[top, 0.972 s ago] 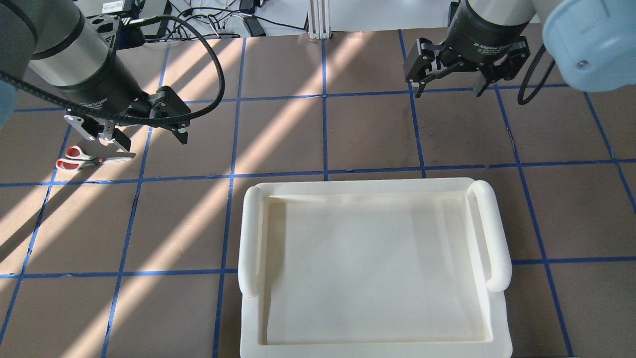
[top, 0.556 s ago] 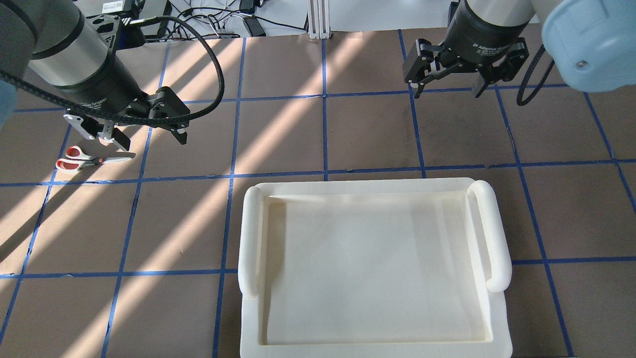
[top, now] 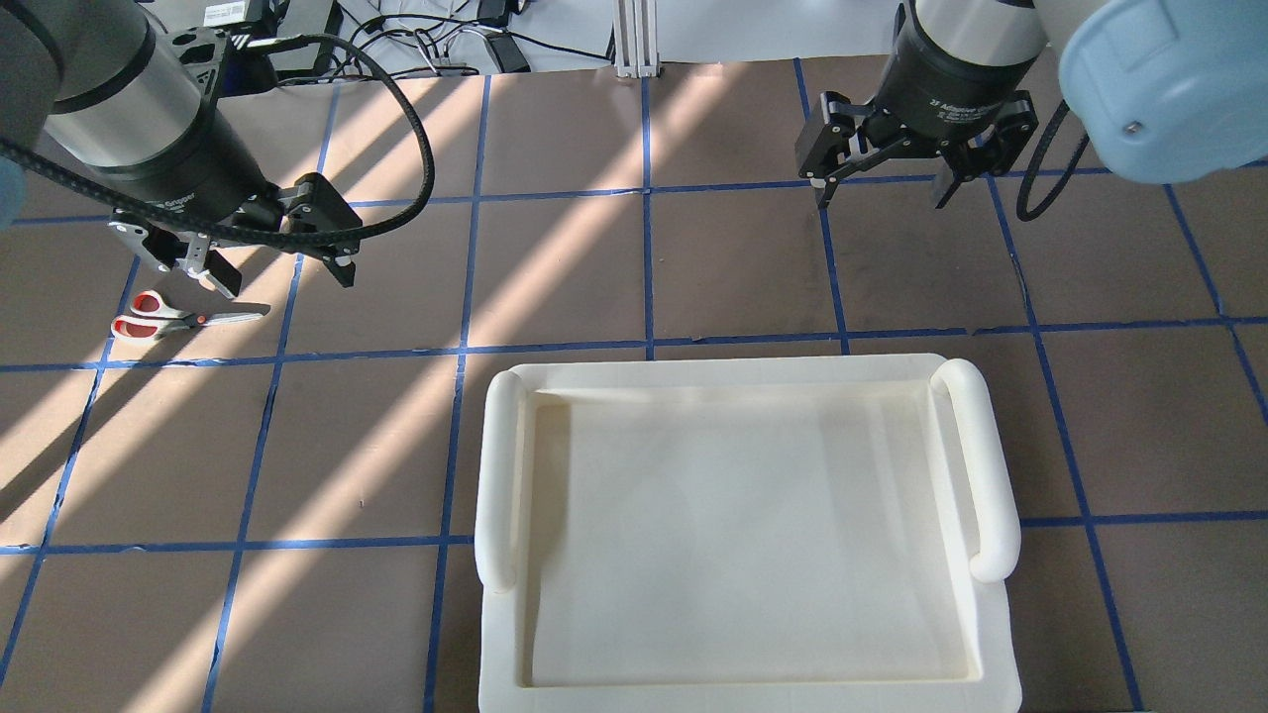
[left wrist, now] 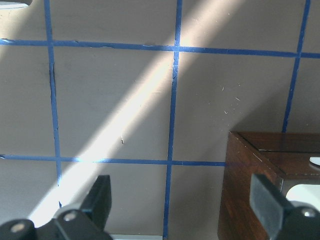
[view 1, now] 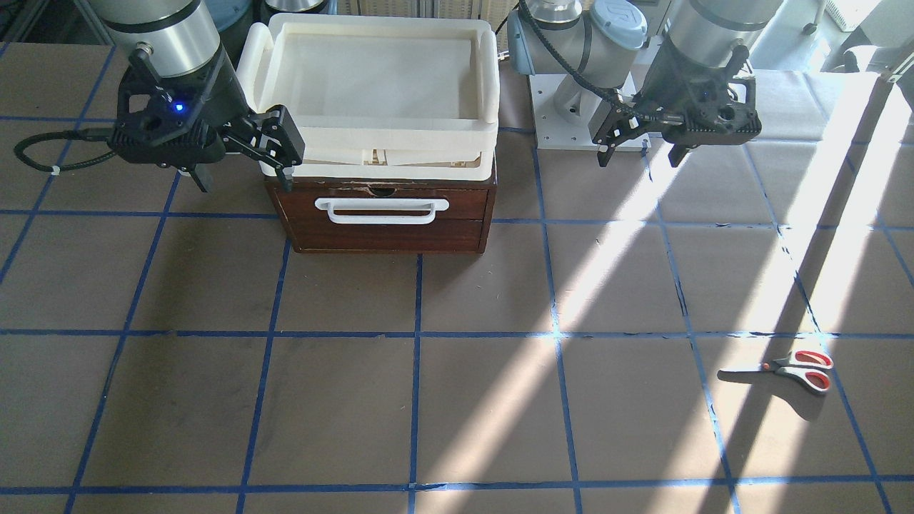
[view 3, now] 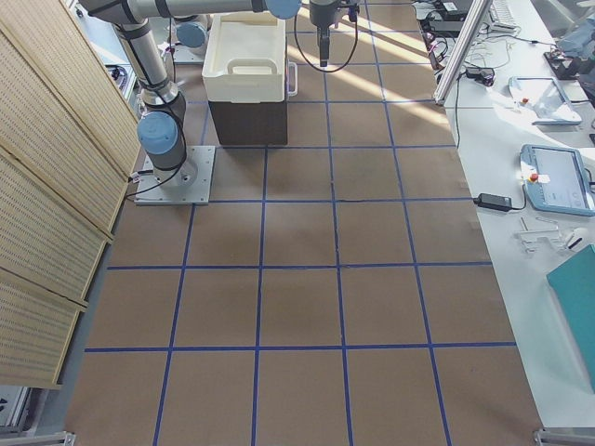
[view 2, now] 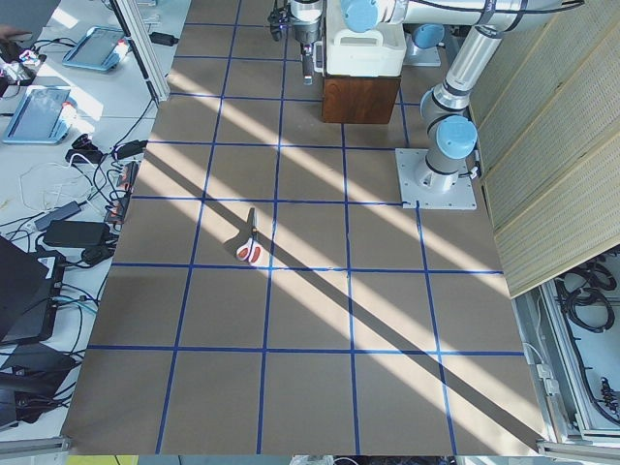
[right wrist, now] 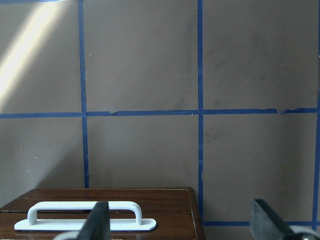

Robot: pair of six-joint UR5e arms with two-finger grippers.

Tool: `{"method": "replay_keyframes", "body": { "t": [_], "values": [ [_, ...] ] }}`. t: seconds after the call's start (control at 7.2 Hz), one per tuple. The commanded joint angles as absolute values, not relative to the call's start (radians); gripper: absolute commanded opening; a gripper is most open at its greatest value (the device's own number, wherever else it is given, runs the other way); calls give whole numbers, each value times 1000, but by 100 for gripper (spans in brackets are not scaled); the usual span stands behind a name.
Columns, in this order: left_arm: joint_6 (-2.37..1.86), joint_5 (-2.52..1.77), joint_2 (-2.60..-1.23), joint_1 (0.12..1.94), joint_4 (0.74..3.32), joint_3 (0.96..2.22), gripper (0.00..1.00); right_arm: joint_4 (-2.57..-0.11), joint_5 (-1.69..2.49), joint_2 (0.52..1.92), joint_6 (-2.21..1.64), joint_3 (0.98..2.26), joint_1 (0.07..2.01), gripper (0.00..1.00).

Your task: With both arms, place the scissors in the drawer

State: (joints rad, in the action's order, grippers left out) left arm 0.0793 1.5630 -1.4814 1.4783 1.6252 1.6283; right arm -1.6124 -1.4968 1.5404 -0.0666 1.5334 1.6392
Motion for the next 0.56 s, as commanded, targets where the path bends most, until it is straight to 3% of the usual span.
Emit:
{"method": "replay_keyframes", "body": {
  "t": [0.0,0.42],
  "values": [
    [320,1562,-1493,1354,1626,1621,100,-1614,-1405,1458,24,1532,1655,100],
    [669,1571,-1525,1228,1611,1621,100,-1609,-1396,1405,494,1529,1744,100]
  ]
}}
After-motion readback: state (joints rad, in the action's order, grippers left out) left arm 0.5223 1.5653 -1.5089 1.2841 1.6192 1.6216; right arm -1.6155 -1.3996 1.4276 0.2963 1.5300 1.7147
